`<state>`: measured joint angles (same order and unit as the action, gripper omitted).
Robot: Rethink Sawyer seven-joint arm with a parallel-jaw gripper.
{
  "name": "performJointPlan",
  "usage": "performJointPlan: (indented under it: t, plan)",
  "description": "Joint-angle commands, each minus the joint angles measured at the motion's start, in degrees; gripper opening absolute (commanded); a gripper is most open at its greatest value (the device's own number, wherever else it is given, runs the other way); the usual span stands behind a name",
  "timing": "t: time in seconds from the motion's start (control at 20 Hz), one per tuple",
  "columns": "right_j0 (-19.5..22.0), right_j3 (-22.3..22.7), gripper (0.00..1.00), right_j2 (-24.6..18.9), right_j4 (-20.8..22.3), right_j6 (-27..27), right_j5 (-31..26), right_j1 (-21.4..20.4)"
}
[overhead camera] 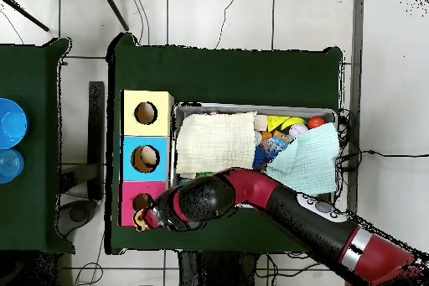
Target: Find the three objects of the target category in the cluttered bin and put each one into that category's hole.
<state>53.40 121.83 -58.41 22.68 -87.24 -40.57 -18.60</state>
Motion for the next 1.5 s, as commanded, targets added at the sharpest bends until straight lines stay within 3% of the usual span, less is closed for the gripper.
performJointPlan:
  t: [0.05,0.8,1.5]
  plan:
    - [1.05,-1.76,0.0,1.22,3.89,2.15,6.42,2.96]
    - [2.09,-1.25,0.0,-0.33,8.03,1.68,13.78,1.72]
    - [2.06,-1.96,0.0,-1.77,6.58,1.07,13.32,1.07]
